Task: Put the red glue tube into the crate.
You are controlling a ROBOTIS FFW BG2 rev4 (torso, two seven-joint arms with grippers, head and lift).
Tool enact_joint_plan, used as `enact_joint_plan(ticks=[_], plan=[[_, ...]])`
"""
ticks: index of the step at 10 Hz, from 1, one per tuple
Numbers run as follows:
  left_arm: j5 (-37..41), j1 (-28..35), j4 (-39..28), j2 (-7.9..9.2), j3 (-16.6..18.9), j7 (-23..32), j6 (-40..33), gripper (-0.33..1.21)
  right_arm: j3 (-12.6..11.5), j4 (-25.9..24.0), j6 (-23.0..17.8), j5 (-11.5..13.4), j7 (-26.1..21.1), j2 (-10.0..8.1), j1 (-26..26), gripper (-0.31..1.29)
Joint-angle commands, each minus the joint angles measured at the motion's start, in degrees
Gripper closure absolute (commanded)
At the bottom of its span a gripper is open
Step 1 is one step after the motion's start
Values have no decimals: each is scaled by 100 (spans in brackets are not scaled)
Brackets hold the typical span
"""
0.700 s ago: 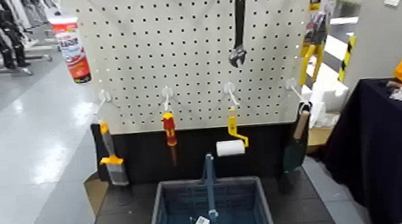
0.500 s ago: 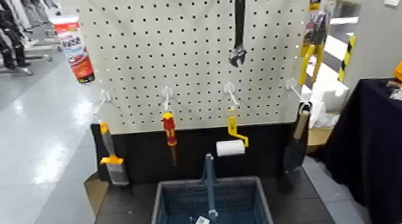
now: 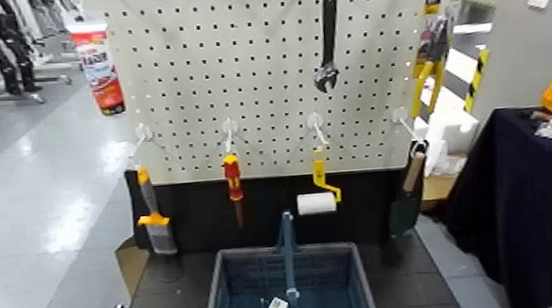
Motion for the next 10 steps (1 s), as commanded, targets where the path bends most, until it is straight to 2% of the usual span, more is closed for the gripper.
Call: enact_joint_plan(ticks=[1, 4, 7, 10], plan=[[16, -127, -84, -105, 128, -104, 143, 16, 1, 0, -4, -3, 0, 0, 2, 18], [16, -338, -216, -114, 382, -377, 328, 17, 1, 0, -4, -21, 0, -9, 2, 18], [-2, -733, -409, -114, 787, -939, 908, 18, 10, 0, -4, -39, 0, -9, 2, 18], [-11, -1006, -479, -44, 936, -1124, 1136, 24, 10, 0, 5, -39, 0, 0, -7, 18]])
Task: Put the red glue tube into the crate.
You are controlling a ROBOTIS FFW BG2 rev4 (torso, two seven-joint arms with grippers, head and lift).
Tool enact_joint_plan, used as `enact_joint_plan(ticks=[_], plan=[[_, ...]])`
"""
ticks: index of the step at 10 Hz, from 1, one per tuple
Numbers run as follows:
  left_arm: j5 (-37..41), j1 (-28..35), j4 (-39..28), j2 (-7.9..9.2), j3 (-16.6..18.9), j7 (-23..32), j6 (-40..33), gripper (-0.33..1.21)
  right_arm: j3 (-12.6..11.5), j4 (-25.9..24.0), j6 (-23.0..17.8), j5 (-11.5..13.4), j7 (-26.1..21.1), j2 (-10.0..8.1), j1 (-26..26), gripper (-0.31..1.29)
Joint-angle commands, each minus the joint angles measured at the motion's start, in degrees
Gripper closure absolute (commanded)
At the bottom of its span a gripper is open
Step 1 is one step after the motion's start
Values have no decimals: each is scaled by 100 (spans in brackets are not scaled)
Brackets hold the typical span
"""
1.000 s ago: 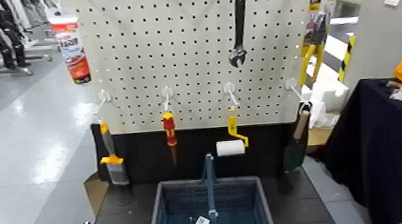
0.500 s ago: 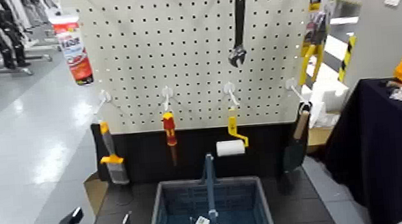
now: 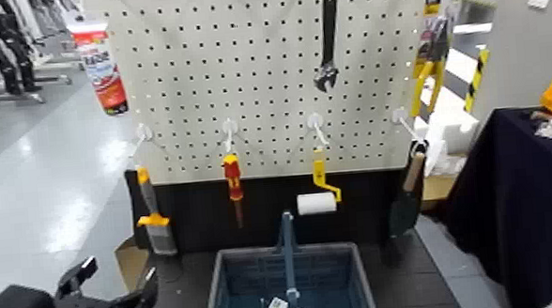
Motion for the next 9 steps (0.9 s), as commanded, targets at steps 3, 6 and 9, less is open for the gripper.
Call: enact_joint_plan(ticks=[3, 6, 9], plan=[[20, -512, -73, 79, 287, -245, 293, 24, 1, 9, 28, -35, 8, -1, -24, 18], [82, -863, -65, 193, 454, -271, 373, 24, 10, 35, 28, -52, 8, 8, -59, 18], [178, -1303, -38, 378, 674, -553, 636, 24, 28, 53, 28, -87, 26, -1, -86, 18]])
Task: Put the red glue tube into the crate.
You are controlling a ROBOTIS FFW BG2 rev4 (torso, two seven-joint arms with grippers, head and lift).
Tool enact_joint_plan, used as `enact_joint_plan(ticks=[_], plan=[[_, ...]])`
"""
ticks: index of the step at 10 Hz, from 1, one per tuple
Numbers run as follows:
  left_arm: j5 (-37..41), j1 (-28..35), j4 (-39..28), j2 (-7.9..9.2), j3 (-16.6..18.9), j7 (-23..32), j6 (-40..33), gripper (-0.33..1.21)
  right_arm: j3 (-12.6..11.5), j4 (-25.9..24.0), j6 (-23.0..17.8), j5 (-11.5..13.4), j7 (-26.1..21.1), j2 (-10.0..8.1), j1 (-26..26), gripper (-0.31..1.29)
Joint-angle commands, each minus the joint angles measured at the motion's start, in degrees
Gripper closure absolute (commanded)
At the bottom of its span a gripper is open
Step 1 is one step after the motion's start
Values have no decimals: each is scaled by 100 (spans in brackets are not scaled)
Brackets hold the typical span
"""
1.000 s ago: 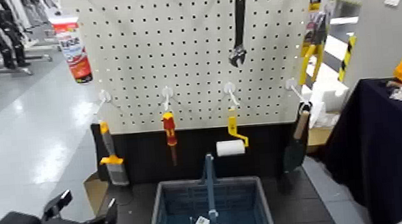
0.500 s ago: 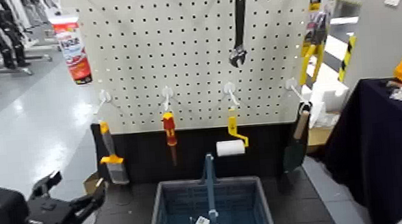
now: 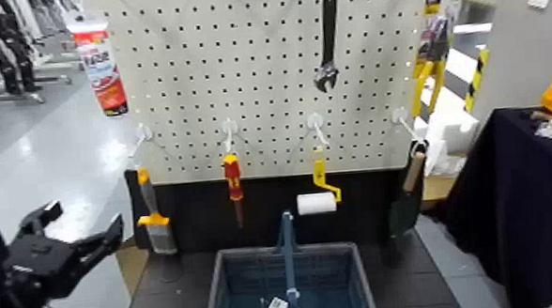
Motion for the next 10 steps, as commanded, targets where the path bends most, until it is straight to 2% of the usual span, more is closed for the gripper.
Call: enact_joint_plan(ticks=[1, 5, 9, 10], plan=[[155, -345, 108, 148, 165, -112, 149, 24, 11, 13, 1, -33, 13, -6, -12, 18], [410, -995, 319, 438, 376, -578, 491, 24, 28, 21, 10, -77, 30, -15, -39, 18], [885, -1637, 855, 711, 472, -1070, 676, 24, 54, 57, 10, -121, 83, -6, -83, 18], [1087, -1813, 1031, 825, 446, -1246, 781, 24, 54, 65, 19, -129, 101, -15, -100, 18]])
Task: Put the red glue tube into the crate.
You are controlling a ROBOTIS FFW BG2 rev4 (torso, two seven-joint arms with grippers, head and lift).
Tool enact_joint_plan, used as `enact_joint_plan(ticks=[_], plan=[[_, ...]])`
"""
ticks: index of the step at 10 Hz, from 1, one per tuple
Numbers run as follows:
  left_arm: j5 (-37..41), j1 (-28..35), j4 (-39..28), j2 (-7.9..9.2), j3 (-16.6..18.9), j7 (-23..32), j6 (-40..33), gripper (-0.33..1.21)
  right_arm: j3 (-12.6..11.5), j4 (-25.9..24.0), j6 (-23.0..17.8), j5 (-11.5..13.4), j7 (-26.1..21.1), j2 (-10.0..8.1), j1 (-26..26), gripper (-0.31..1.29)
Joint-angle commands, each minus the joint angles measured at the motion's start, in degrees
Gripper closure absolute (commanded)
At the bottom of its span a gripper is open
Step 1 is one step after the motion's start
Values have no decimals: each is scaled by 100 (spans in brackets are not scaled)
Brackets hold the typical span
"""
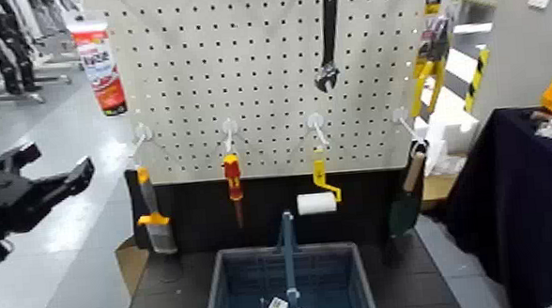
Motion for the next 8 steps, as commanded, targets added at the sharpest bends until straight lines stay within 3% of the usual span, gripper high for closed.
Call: enact_joint_plan(ticks=[1, 8], plan=[[347, -437, 417, 243, -25, -301, 151, 24, 11, 39, 9, -36, 34, 6, -42, 18], [523, -1553, 1331, 744, -377, -1399, 679, 24, 2, 153, -53, -106, 104, 24, -104, 18]])
